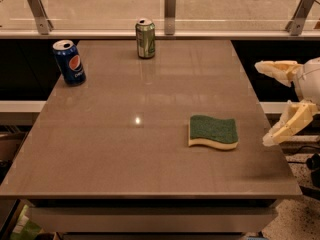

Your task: Move sponge near green can

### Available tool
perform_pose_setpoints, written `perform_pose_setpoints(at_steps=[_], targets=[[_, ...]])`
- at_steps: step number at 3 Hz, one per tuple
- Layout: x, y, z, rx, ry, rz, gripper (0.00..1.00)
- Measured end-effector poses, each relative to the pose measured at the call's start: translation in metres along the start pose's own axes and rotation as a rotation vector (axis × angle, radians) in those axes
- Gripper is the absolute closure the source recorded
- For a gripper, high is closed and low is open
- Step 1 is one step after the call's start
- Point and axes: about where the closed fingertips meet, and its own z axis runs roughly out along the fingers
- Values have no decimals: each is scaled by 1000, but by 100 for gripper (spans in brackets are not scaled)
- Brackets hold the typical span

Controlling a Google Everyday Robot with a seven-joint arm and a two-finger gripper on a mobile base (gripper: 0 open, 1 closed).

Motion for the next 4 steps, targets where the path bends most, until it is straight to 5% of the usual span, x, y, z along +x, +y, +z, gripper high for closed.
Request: perform_pose_setpoints(at_steps=[4], targets=[[27,6,32,-65,-152,20,0]])
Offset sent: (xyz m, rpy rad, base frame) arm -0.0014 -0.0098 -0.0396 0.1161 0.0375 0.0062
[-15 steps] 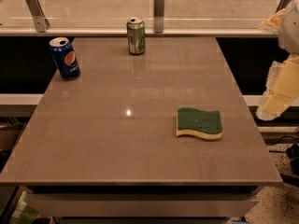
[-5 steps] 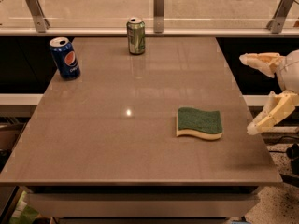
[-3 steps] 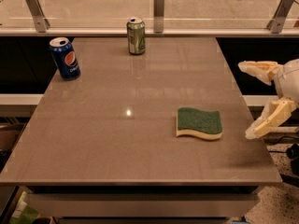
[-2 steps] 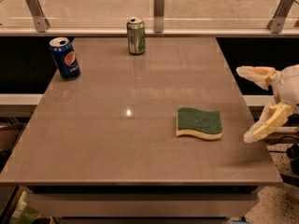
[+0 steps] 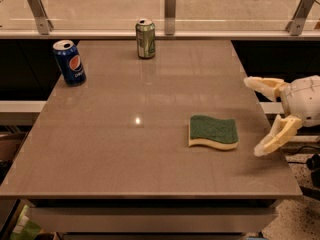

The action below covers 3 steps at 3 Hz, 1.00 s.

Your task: Move sponge near green can

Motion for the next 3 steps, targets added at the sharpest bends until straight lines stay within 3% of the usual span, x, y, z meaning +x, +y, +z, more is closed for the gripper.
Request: perform_pose_setpoints(at_steps=[3], targets=[[18,-1,34,-83,-84,15,0]])
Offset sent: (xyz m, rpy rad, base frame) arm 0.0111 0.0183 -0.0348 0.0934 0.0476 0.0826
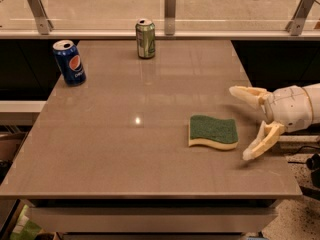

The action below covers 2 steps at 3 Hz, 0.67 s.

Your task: Move sponge near green can

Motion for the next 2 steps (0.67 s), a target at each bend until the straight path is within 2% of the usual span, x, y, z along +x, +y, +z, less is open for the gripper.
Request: perform_pose_setpoints(at_steps=[2], targets=[[2,10,22,-45,-19,-8,0]])
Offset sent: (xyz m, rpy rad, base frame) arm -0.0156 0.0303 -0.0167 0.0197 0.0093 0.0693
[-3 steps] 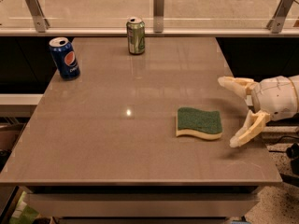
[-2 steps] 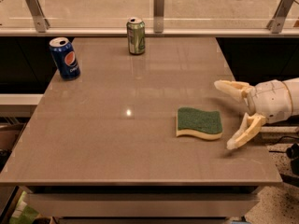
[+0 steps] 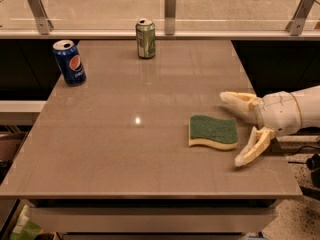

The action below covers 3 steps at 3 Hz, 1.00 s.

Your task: Move sponge near green can

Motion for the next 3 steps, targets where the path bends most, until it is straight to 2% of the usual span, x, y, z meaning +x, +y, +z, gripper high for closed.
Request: perform_pose_setpoints(at_steps=[1,3], targets=[[0,4,9,-9,-5,-2,17],[-1,3,12,-15,-7,-4,64]])
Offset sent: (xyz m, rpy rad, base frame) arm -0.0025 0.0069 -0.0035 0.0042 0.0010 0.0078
